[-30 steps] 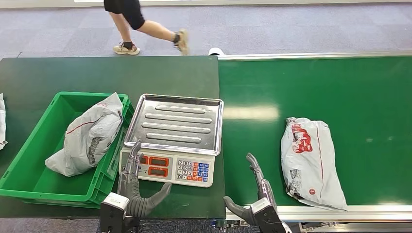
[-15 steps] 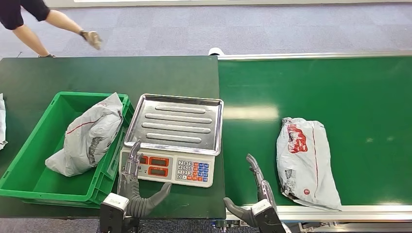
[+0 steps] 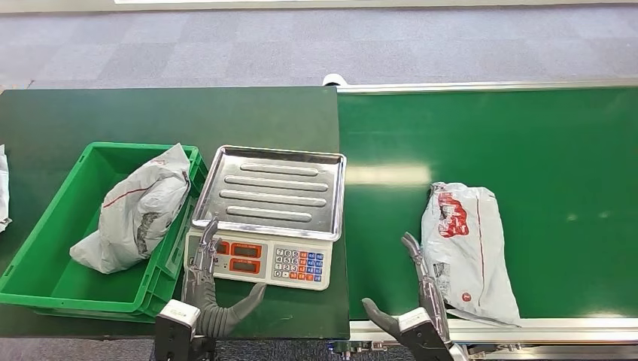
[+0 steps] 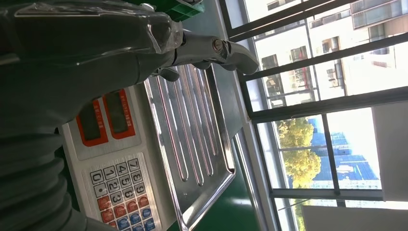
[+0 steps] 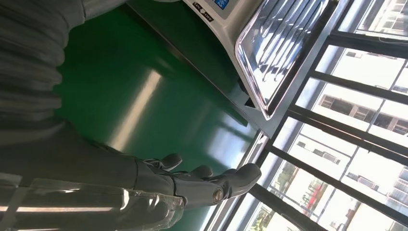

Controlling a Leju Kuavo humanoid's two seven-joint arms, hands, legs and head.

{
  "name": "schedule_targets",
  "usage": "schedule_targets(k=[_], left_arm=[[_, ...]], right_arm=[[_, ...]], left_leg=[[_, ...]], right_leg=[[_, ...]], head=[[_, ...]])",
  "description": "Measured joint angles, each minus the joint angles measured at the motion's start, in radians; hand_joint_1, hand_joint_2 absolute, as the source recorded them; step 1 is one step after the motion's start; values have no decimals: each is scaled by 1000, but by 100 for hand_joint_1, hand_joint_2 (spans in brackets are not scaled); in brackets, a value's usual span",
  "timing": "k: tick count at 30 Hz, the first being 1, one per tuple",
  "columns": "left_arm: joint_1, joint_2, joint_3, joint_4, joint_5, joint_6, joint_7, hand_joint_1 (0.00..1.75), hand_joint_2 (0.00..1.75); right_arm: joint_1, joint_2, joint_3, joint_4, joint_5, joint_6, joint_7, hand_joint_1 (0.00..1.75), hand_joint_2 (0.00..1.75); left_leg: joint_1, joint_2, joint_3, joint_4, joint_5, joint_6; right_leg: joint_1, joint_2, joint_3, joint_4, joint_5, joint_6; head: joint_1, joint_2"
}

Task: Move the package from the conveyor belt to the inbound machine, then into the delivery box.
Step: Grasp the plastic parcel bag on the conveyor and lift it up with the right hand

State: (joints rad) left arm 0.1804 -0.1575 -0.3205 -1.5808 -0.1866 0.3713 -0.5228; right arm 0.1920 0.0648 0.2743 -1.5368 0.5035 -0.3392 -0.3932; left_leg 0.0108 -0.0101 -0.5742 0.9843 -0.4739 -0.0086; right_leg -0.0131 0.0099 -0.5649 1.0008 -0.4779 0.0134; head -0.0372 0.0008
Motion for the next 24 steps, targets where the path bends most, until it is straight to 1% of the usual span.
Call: schedule_targets(k=[3, 7, 9, 11, 14, 16, 19, 22, 24], left_arm=[[2, 3, -2, 0, 11, 1, -6, 0, 175], [4, 11, -5, 0, 26, 6, -19, 0, 175], [3, 14, -6, 0, 28, 6, -22, 0, 175], [-1, 17, -7, 0, 28, 5, -22, 0, 175], [-17, 20, -9, 4, 28, -4, -20, 0, 175], [-29, 21, -10, 9, 27, -6, -18, 0, 175], [-40, 21, -11, 15, 26, -6, -18, 0, 175], [-44, 21, -12, 19, 24, -5, -18, 0, 175], [-46, 21, -14, 20, 23, -2, -17, 0, 175]], right_arm=[[3, -6, -20, -20, 58, -26, 6, 0, 175], [-10, -13, -117, -51, 141, -28, 22, 0, 175], [-32, -16, -182, -52, 159, -9, 44, 0, 175], [-66, -21, -245, -40, 147, 45, 95, 0, 175], [-156, -39, -338, 61, 129, 152, 234, 0, 175], [-226, -60, -392, 176, 151, 166, 295, 0, 175], [-302, -85, -448, 317, 171, 158, 312, 0, 175], [-339, -96, -473, 397, 177, 156, 318, 0, 175], [-359, -98, -485, 439, 183, 160, 338, 0, 175]], left_leg=[[0, 0, 0, 0, 0, 0], [0, 0, 0, 0, 0, 0], [0, 0, 0, 0, 0, 0], [0, 0, 0, 0, 0, 0], [0, 1, 2, 0, 0, 0], [-1, 0, 3, 0, 0, 0], [-1, 0, 3, 0, 1, 1], [0, 0, 3, 0, 0, 1], [0, 0, 3, 0, 0, 0]], right_leg=[[0, 0, 0, 0, 0, 0], [0, 0, 0, 0, 0, 0], [0, 0, 0, 0, 0, 0], [0, 0, 1, 0, 0, 0], [0, 0, 2, 0, 1, 0], [-1, 0, 3, 0, 1, 0], [-1, -1, 3, 0, 1, 1], [0, -1, 3, 0, 1, 1], [0, -1, 2, 0, 1, 1]], head=[[0, 0], [0, 0], [0, 0], [0, 0], [0, 0], [0, 0], [0, 0], [0, 0], [0, 0]])
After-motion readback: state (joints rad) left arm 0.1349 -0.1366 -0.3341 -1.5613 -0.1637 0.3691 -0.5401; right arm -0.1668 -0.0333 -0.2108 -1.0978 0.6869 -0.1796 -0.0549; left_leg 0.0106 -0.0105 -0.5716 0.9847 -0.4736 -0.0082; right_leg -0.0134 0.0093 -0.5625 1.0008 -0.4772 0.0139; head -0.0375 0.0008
